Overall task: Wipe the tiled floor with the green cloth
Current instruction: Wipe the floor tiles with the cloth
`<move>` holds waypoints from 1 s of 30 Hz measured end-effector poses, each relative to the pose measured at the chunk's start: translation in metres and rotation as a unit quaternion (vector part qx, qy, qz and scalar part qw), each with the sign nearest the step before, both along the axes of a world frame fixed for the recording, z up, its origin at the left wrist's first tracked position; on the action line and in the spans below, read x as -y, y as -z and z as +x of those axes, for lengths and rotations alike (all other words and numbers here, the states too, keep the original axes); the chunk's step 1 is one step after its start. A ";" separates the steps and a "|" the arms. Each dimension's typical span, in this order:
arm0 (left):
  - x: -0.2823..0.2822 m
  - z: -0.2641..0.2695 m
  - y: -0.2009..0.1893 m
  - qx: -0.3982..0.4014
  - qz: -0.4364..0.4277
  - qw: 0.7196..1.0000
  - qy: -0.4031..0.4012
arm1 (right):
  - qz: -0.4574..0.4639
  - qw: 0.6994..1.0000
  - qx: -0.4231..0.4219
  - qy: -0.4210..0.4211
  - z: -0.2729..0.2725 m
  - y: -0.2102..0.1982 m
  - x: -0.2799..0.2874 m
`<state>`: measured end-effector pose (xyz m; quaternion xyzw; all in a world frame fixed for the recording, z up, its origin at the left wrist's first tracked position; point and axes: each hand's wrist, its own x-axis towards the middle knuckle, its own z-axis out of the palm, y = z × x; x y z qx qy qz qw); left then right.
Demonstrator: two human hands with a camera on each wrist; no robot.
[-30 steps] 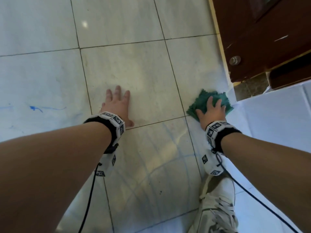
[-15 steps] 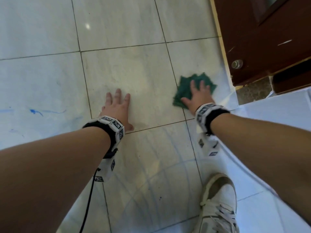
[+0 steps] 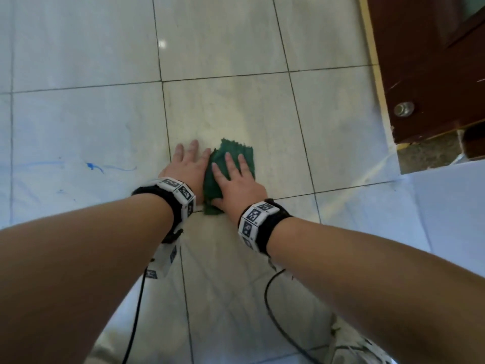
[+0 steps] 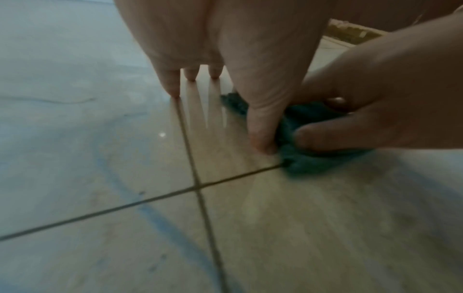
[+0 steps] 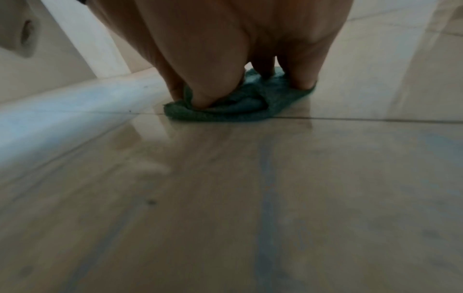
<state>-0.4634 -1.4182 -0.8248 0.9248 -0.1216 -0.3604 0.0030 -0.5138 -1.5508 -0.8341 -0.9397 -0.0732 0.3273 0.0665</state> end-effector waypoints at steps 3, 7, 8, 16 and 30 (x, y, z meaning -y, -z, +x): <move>-0.014 0.002 -0.003 -0.008 0.004 1.000 -0.003 | -0.007 1.000 0.004 0.031 0.012 -0.001 0.032; -0.006 0.004 -0.003 -0.015 -0.004 1.000 -0.027 | -0.048 0.983 0.024 0.175 0.037 -0.004 0.117; -0.004 0.005 -0.002 -0.017 -0.003 0.999 -0.033 | -0.067 0.976 0.023 0.204 0.043 -0.005 0.140; -0.002 0.006 0.000 -0.044 0.003 0.997 -0.068 | -0.102 0.944 0.024 0.312 0.098 -0.002 0.207; -0.002 0.008 0.007 -0.036 -0.014 0.997 -0.068 | -0.018 0.998 0.026 0.047 0.098 0.001 0.076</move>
